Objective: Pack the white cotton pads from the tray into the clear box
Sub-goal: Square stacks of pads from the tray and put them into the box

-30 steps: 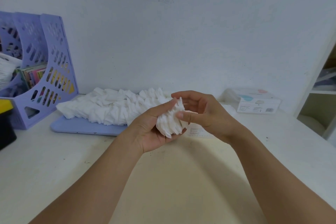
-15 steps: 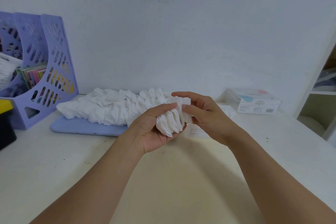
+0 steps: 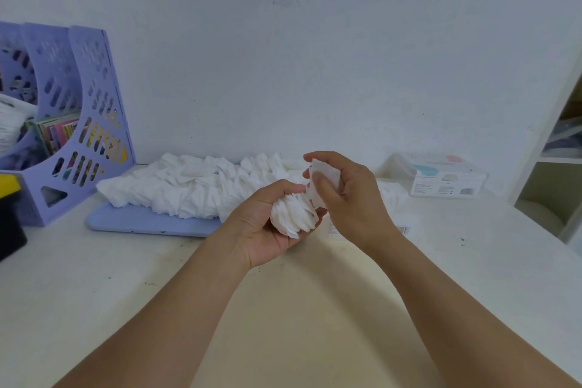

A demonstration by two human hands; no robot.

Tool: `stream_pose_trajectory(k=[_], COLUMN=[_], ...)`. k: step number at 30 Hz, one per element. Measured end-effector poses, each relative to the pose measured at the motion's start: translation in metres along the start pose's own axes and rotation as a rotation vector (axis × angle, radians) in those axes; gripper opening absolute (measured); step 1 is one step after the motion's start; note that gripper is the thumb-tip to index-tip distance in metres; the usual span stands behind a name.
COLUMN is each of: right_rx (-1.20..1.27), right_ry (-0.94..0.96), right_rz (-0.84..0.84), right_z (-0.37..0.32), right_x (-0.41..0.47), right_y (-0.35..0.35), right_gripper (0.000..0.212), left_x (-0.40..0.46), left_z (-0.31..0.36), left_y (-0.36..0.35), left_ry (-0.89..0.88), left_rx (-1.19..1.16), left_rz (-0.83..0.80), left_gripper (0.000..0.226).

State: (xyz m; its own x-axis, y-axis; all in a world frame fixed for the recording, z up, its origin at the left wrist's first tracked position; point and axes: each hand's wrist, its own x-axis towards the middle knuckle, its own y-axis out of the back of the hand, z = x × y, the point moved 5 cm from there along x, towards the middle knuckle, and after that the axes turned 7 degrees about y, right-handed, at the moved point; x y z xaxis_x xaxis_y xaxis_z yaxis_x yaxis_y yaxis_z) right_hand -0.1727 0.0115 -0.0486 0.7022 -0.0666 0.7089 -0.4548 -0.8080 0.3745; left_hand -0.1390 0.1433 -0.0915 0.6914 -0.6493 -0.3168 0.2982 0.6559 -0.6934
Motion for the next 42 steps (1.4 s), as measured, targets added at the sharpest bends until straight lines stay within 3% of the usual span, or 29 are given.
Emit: stream_pose_trajectory(k=[4,9,14,18,24,30,35,42], right_rx=[-0.217,-0.253,0.025,0.302,0.412,0.340,0.345,0.255], right_ry=[0.107,0.044,-0.134,-0.219,-0.193,-0.138,-0.114,-0.052], right_rz=[-0.137,-0.254,-0.341,-0.338,-0.381,-0.350,-0.325,-0.303], right_z=[-0.009,-0.007,-0.002,-0.002,-0.005,0.003,0.006,0.003], right_x=[-0.006,-0.009,-0.011,-0.005,-0.001,0.000,0.000,0.002], right_y=[-0.014,-0.022,-0.027,-0.017,-0.001,-0.004,-0.007,-0.005], right_gripper=[0.039,0.057,0.066,0.075,0.044,0.041,0.040,0.025], left_x=[0.002,0.002,0.002,0.001,0.000,-0.002,0.001,0.001], left_z=[-0.001,0.001,0.003,0.005,0.006,0.006,0.006,0.006], left_y=[-0.001,-0.002,0.001,0.001,-0.002,-0.004,-0.002,-0.002], left_ry=[-0.009,-0.023,-0.048,-0.068,-0.074,-0.074,-0.077,-0.089], left_rx=[0.003,0.007,0.068,0.004,-0.087,-0.032,-0.084,-0.106], left_rz=[-0.009,-0.006,0.014,0.012,-0.003,-0.028,-0.028,-0.050], left_gripper=[0.027,0.025,0.022,0.044,0.054,0.047,0.061,0.054])
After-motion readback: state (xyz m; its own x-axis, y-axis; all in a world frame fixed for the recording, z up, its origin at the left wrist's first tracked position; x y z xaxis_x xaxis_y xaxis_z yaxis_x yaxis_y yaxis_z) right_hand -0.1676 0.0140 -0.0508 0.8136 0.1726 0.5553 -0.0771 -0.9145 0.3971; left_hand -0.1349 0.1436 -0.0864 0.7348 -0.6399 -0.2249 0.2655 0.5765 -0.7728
